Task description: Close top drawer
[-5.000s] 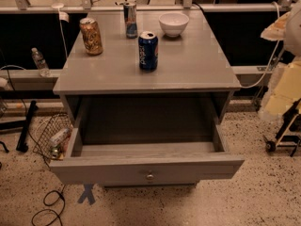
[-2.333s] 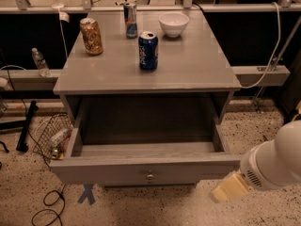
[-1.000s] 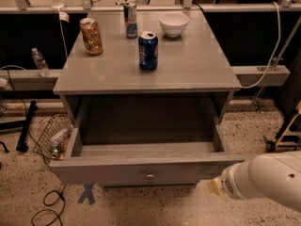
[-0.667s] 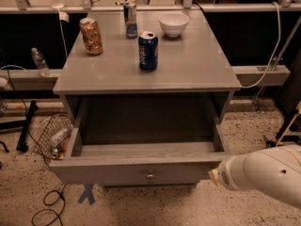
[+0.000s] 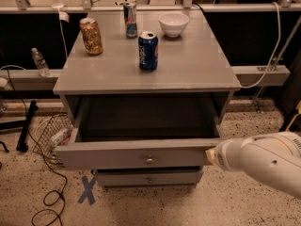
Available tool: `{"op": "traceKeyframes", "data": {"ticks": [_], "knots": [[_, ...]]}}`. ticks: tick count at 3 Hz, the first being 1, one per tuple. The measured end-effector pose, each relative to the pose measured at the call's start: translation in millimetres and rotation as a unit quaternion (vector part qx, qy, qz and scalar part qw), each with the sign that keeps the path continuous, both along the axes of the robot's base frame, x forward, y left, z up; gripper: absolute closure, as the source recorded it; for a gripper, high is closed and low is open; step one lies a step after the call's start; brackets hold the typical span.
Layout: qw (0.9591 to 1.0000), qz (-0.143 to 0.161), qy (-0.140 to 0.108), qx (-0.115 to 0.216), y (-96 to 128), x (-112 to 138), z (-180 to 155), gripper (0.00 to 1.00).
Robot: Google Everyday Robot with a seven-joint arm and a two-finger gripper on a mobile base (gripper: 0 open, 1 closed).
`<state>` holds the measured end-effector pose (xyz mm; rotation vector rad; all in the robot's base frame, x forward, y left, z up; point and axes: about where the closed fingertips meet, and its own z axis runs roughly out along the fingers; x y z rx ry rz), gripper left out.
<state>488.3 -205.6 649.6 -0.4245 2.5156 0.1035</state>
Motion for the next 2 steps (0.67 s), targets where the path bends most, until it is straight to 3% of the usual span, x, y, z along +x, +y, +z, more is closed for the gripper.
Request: {"op": "traceKeyframes", "data": {"ticks": [2], "knots": [[0.9969,0.02,-0.072,0.022,23,77,19,1.0]]}}
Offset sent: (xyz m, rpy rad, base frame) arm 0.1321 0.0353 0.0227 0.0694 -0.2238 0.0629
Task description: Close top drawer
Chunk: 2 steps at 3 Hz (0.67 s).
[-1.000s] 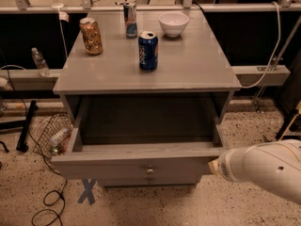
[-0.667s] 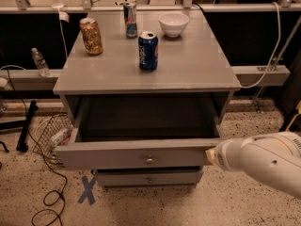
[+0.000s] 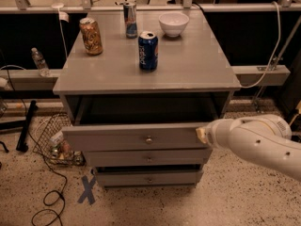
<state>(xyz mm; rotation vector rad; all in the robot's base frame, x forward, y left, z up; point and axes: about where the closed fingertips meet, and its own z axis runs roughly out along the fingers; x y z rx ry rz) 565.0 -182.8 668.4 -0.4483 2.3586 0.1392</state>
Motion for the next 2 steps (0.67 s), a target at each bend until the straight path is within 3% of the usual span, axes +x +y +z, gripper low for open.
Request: {"op": "traceKeyframes", "data": {"ticks": [2], "knots": [[0.9995,0.015,-0.025,0.013,13,51,-1,1.0]]}}
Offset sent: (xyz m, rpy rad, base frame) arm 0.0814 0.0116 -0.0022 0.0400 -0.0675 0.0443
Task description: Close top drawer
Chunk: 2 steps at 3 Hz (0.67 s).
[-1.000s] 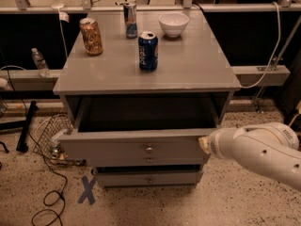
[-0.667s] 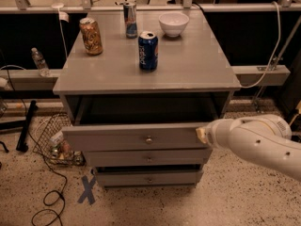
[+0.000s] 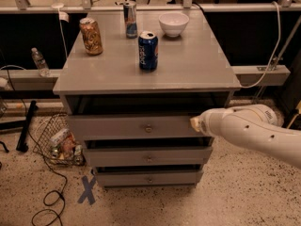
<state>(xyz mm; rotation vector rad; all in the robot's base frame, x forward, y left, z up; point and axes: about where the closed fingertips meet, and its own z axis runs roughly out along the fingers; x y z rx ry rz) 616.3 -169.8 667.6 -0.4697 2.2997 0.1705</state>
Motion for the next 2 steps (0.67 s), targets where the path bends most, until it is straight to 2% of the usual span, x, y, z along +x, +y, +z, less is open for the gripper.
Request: {"op": "traceKeyframes", "data": {"ticks": [2], "knots": [[1.0,0.003,0.0,0.002,1.9,3.3,-1.2,1.0]]}}
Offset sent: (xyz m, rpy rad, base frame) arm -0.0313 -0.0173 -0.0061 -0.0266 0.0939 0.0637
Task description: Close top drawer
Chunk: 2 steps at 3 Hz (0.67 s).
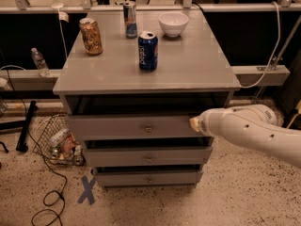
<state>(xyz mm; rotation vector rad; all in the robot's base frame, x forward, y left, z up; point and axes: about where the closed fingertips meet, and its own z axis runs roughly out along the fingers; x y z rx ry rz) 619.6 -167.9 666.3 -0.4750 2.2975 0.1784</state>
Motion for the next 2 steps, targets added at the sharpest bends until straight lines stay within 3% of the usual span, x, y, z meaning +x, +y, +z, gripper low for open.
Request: {"op": "traceKeyframes", "data": {"ticks": [2], "knots": [[0.9981,-0.014,0.059,-0.008,-34,-76,-11,1.0]]}}
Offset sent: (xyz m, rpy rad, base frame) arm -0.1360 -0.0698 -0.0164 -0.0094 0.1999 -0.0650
